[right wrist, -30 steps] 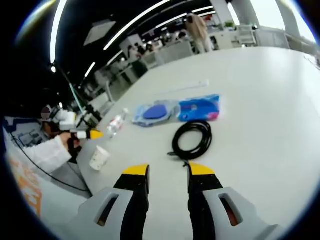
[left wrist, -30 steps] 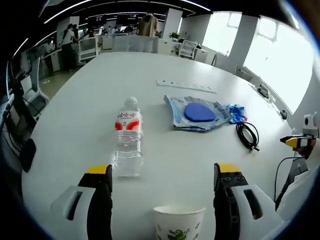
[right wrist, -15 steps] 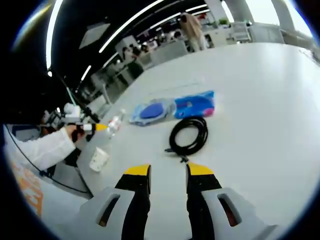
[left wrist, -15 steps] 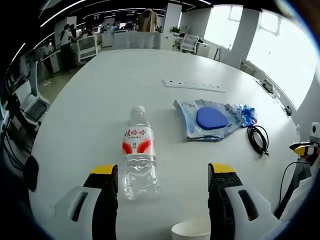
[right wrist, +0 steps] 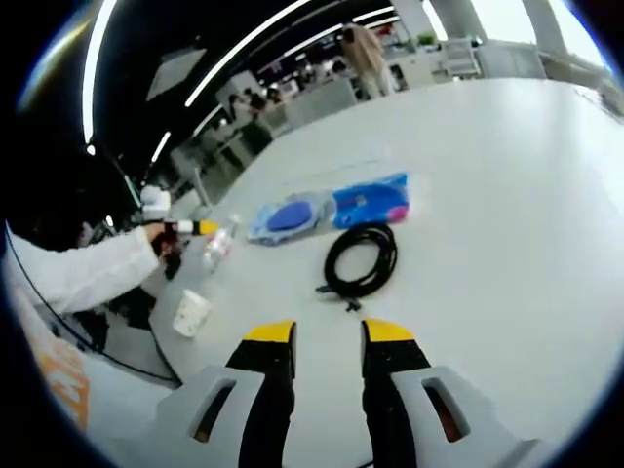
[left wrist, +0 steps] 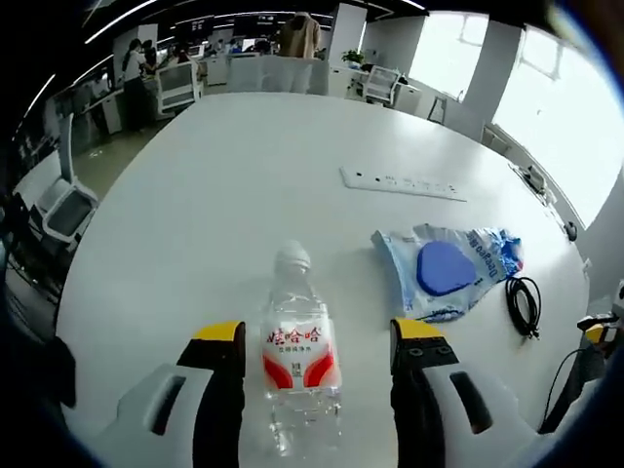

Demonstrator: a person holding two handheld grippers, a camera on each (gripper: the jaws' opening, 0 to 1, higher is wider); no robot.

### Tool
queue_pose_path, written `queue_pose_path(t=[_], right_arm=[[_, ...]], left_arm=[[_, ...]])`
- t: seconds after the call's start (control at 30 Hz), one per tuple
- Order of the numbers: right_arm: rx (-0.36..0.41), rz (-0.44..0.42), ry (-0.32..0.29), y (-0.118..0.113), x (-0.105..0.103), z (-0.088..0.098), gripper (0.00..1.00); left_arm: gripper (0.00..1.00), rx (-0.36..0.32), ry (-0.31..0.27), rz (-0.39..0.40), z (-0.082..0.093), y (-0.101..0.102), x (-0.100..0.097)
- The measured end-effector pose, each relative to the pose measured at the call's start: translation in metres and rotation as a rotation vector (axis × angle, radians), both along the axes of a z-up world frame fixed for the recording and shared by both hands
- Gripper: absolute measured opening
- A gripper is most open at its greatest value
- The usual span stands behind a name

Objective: Arrange the tabletop items into an orderly group along one side of the table until the central work area is clear of visible clutter.

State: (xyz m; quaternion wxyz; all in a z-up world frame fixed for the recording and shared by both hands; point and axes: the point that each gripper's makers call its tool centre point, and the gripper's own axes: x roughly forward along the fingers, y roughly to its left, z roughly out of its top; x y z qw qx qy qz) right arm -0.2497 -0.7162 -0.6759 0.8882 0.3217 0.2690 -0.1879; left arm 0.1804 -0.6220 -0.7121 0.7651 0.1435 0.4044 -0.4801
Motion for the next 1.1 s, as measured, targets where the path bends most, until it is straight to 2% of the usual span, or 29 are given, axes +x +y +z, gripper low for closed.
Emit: queue_pose_path(t=[0.07, 0.23, 0.37, 0.57, 0.7, 0.77, 0.8, 1.1], right_arm=[[0.020, -0.021, -0.015, -0.001, 0.000, 0.001, 0.23], [0.013, -0.040, -0.028, -0.006, 0.002, 0.005, 0.22], [0.069, -0.089, -0.066, -0.007, 0.001, 0.004, 0.22], [0.078, -0.104, -0.057, -0.007, -0.006, 0.001, 0.21], [0.147, -0.197, -0.129, -0.014, -0.005, 0.004, 0.22], [0.144, -0.186, -0.133, -0.013, -0.005, 0.006, 0.22], [0.110, -0.182, -0.141, -0.017, -0.004, 0.007, 0.22], [0.141, -0.158, -0.115, -0.011, 0.004, 0.001, 0.22]], left_arm=[[0.57, -0.007, 0.009, 0.010, -0.001, -0.005, 0.004], [0.53, 0.005, 0.024, 0.020, -0.008, -0.016, 0.011], [0.45, 0.047, 0.011, 0.015, -0.019, -0.019, 0.019], [0.45, 0.057, 0.034, 0.027, -0.027, -0.026, 0.023], [0.43, 0.076, 0.041, 0.020, -0.034, -0.031, 0.027], [0.41, 0.095, 0.027, 0.010, -0.037, -0.032, 0.030], [0.41, 0.100, 0.023, 0.007, -0.039, -0.033, 0.032], [0.39, 0.123, 0.036, 0.003, -0.056, -0.045, 0.043]])
